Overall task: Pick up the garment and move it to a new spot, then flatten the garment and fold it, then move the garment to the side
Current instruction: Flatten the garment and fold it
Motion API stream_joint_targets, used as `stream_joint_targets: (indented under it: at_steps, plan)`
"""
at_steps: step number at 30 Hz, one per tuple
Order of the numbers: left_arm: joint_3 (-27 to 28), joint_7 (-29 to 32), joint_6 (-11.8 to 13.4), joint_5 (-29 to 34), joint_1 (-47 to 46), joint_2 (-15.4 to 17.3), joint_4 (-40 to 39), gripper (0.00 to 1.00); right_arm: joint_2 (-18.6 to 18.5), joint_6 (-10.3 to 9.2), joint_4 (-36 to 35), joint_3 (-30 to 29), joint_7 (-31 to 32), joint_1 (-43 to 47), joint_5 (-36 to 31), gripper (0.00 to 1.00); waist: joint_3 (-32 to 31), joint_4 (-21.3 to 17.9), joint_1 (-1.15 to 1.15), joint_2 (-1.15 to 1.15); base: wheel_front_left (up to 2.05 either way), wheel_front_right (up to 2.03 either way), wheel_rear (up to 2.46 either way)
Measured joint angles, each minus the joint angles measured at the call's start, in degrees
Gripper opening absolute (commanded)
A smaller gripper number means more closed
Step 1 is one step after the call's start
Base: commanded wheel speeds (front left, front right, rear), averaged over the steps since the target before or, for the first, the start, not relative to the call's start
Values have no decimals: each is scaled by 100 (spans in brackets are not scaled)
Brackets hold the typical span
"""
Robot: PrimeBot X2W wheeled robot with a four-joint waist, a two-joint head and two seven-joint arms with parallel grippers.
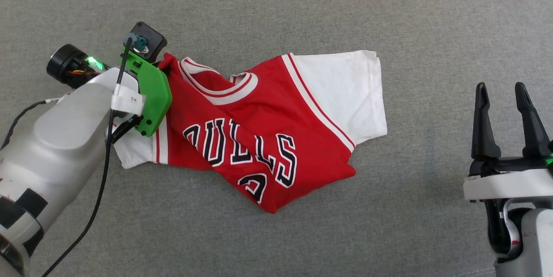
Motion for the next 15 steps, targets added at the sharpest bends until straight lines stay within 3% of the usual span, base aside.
stream_joint_targets:
  at_steps: [4, 5, 6, 7, 13, 15]
  plan:
    - [-2, 157, -41, -100, -56, -110, 324, 0, 0, 0, 18, 5, 0, -16, -1, 100, 75, -91, 0, 0, 0, 0, 0]
    - [-1, 175, -41, -155, -57, -116, 333, 9, 0, 0, 31, 2, 0, -16, -1, 100, 72, -99, 0, 0, 0, 0, 0]
    - [-1, 164, -41, -248, -56, -116, 350, 71, 1, 0, 45, 0, 1, -16, -2, 100, 63, -101, 0, 0, 0, 0, 0]
    - [-7, 69, -41, -333, -53, -111, 359, 100, 1, 0, 54, -1, 0, -16, -2, 100, 44, -100, 0, 0, 0, 0, 0]
    - [183, -1325, -31, -457, 41, -15, 364, 100, 9, 0, 54, -49, 0, 41, -1, 100, -187, -35, 0, 0, 0, 0, 0]
    - [404, -1869, 123, -567, 132, 66, 294, 100, -1, 0, 54, -94, 1, 91, -1, 100, -294, 14, 0, 0, 0, 0, 0]
